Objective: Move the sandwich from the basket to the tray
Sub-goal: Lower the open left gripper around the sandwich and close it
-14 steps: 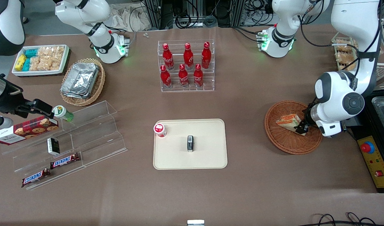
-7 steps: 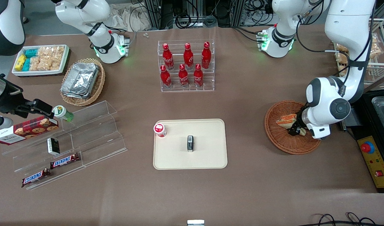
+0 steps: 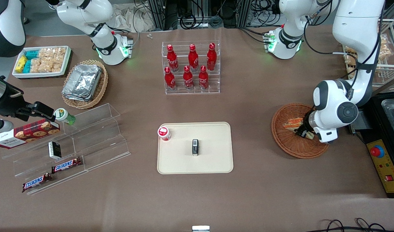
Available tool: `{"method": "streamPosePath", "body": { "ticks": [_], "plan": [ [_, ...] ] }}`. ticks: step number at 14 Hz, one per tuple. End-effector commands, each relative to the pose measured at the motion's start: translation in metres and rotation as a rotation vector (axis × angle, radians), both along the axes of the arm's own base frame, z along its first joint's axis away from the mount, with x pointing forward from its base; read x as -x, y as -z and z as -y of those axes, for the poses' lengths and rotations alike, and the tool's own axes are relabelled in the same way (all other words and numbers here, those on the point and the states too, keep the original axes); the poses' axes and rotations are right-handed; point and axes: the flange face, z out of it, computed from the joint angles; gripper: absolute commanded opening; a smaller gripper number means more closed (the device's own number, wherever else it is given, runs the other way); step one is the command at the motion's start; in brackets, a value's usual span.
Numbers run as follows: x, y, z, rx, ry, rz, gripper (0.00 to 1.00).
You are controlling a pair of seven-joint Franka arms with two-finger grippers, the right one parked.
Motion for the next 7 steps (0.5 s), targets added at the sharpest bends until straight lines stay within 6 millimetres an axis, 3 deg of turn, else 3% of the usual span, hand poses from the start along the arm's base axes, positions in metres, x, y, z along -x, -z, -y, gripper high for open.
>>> {"method": "streamPosePath", "body": {
  "ticks": [1, 3, 7],
  "plan": [
    [0.003, -0.006, 0.002, -0.009, -0.003, 0.023, 0.0],
    [0.002, -0.035, 0.004, -0.004, 0.006, 0.019, 0.0],
    [-0.012, -0.119, 0.023, 0.008, 0.091, -0.024, 0.0]
  ]
}}
